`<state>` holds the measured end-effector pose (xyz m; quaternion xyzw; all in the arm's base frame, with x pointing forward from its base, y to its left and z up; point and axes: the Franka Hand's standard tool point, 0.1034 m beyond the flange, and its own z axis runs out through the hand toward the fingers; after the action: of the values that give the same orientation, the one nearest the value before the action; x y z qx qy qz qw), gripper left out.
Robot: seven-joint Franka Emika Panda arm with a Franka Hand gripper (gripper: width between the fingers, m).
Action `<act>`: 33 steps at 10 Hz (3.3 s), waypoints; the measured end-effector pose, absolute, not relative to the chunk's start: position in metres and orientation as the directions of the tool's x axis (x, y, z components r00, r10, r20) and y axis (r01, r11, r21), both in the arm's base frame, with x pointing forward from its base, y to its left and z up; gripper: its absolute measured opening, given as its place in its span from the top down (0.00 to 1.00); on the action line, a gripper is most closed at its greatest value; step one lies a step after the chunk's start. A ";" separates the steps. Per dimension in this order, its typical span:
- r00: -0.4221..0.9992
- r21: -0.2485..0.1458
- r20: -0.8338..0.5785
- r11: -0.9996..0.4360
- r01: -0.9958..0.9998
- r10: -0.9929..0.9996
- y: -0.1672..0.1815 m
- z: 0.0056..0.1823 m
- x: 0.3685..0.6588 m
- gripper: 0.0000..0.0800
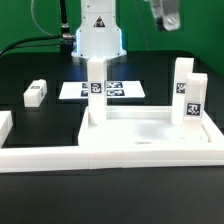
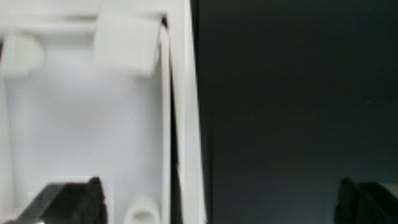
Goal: Assemble desk
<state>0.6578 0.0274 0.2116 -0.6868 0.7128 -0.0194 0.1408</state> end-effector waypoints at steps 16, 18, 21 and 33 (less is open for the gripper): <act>0.851 -0.232 0.095 -0.843 -0.486 -0.516 -0.093 0.188 0.605 0.19; 0.879 -0.222 0.093 -0.870 -0.440 -0.468 -0.096 0.179 0.595 0.19; 0.965 -0.157 0.063 -0.957 -0.243 -0.255 -0.136 0.122 0.529 0.19; 0.956 -0.107 -0.246 -0.976 -0.187 -0.156 -0.168 0.077 0.471 0.19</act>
Offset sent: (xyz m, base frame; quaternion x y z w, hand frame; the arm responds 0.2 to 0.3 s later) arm 0.0000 0.0000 0.0000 0.0000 0.0000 -0.1938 0.9810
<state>0.4712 -0.1679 0.0767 -0.9869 0.0870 0.1192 0.0648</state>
